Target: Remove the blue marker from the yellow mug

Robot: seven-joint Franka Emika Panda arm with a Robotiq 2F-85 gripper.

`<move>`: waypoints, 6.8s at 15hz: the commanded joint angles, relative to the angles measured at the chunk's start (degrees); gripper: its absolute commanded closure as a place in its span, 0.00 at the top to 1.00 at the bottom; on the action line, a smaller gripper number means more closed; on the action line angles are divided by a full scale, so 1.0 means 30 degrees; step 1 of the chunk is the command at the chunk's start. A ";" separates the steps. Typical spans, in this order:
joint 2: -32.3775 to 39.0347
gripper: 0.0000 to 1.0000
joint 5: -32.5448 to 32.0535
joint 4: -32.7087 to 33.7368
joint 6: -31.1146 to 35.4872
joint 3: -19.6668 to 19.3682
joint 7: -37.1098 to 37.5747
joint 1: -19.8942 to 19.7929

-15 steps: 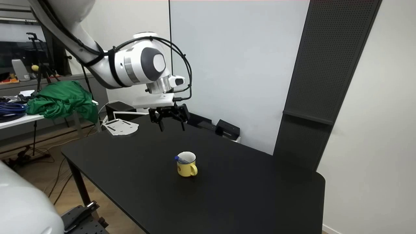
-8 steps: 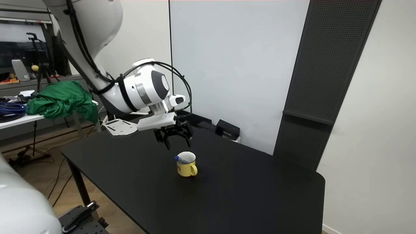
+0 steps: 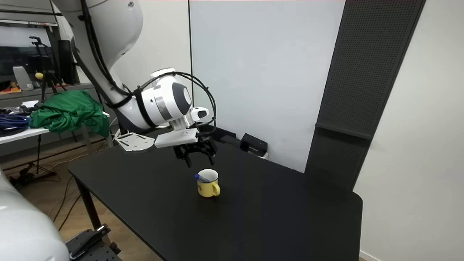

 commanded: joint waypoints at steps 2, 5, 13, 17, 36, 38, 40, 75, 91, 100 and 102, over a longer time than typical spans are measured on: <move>0.1045 1.00 -0.0592 0.0344 0.1599 -0.0361 0.1012 0.0348; 0.1906 1.00 -0.1015 0.0572 0.2175 -0.0198 0.1373 0.0138; 0.4166 1.00 -0.1891 0.1518 0.1976 -0.0701 0.1758 0.0298; 0.4950 1.00 -0.2312 0.2361 0.1692 -0.0667 0.1769 0.0625; 0.5611 0.06 -0.1361 0.3334 0.1680 -0.2738 0.1043 0.3296; 0.5017 0.06 -0.0902 0.3009 0.1604 -0.2621 0.0788 0.3132; 0.4172 0.06 -0.0248 0.2602 0.1364 -0.2553 0.0627 0.3035; 0.5566 0.06 0.1640 -0.1906 1.3179 0.1295 -0.3239 -0.6674; 0.6650 0.48 0.1608 -0.0129 0.9689 0.5554 -0.5187 -1.2752; 0.5697 1.00 0.2827 0.0343 0.5512 0.6176 -0.4939 -1.2504; 0.4613 1.00 0.6322 0.0116 0.4620 0.4085 -0.7110 -0.9574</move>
